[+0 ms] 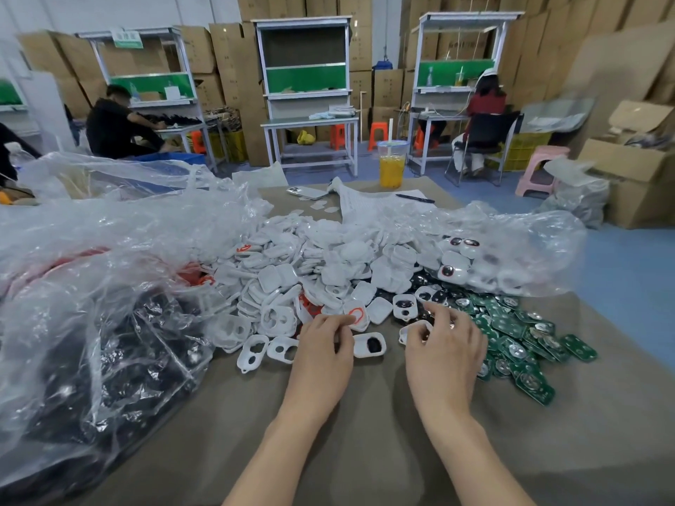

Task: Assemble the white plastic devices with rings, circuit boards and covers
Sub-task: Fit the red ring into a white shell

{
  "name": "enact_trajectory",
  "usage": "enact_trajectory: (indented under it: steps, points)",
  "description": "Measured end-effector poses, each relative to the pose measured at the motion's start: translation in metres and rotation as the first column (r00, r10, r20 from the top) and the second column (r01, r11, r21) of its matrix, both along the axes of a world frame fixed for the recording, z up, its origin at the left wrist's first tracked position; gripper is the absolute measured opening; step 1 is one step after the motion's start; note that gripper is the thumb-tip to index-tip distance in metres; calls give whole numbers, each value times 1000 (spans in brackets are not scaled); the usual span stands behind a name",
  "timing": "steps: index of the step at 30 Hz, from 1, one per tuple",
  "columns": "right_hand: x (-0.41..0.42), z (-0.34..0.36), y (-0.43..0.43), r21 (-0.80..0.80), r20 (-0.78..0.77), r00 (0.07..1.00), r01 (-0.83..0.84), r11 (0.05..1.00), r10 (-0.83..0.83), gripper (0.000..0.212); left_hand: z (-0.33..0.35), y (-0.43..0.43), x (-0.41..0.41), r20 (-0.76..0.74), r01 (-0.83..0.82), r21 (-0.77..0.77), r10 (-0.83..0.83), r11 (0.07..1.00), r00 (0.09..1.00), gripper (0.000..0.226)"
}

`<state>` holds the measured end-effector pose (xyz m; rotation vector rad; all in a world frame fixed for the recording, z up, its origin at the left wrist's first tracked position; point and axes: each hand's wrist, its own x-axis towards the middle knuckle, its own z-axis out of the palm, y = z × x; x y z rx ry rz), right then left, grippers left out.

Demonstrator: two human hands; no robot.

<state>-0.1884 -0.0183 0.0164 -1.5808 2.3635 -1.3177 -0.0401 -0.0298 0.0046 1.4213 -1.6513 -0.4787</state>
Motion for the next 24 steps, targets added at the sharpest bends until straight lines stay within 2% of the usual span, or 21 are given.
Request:
enact_trajectory:
  steps: [3, 6, 12, 17, 21, 24]
  points:
    - [-1, 1, 0, 165, -49, 999, 4, 986, 5, 44, -1, -1, 1, -42, -10, -8, 9, 1000, 999, 27]
    - [-4, 0, 0, 240, -73, 997, -8, 971, 26, 46, -2, -1, 1, -75, -17, -10, 16, 1000, 997, 28]
    - [-1, -2, -4, 246, -94, 995, 4, 969, 20, 34, 0, -2, 1, -147, -25, -2, 24, 1000, 989, 35]
    - [2, -4, -11, 128, -260, 965, 3, 992, 31, 38, 1, 0, 1, -162, -20, 6, 21, 1000, 987, 36]
    - [-19, -4, -23, 269, -207, 976, -14, 963, 72, 42, 2, 2, 1, -202, -4, 54, 15, 999, 979, 37]
    - [-30, -6, -25, 260, -155, 985, -37, 965, 79, 43, 2, 3, 1, -230, -5, 84, 25, 996, 973, 32]
